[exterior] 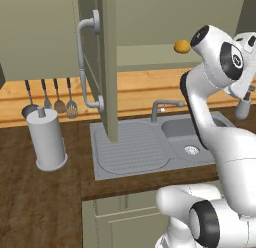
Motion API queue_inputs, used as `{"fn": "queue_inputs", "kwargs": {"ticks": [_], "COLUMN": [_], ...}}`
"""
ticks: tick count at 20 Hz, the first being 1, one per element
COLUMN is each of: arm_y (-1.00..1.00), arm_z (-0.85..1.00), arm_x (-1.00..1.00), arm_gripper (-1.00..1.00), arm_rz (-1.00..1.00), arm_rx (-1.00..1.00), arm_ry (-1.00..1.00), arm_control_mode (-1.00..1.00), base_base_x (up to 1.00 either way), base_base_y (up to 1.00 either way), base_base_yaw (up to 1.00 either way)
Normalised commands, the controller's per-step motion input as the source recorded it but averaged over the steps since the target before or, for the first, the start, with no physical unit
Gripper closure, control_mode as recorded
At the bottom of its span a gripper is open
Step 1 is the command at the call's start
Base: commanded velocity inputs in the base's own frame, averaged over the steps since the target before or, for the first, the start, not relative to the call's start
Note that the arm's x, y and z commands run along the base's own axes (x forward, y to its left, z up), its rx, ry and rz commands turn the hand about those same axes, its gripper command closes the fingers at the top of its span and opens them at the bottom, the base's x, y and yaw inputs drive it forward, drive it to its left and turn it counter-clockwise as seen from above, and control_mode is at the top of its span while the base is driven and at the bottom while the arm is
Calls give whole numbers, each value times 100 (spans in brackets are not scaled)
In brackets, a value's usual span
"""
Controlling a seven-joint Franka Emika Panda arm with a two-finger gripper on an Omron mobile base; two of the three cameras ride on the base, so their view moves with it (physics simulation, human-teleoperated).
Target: Open the cabinet, pick up the bread from the cabinet and place it in the basket. Then move the basket to the dining counter.
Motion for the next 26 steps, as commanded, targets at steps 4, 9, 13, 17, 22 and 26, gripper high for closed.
{"fn": "queue_inputs", "kwargs": {"ticks": [4, 9, 13, 17, 22, 26], "arm_y": [-100, -100, -100, -100, -100, -48], "arm_z": [38, 17, 0, -11, -2, 0], "arm_x": [31, 2, -7, 0, 0, 0], "arm_gripper": [-100, -100, -100, -100, -100, -100], "arm_rz": [-12, -17, -15, -2, 0, 0], "arm_rx": [-17, -9, -2, 1, 9, 19], "arm_ry": [19, 10, 0, 2, 0, -12], "arm_control_mode": [-100, -100, -100, -100, -100, -100], "base_base_x": [0, 0, 0, 0, 0, 0], "base_base_y": [0, 0, 0, 0, 0, 0], "base_base_yaw": [0, 0, 0, 0, 0, 0]}}
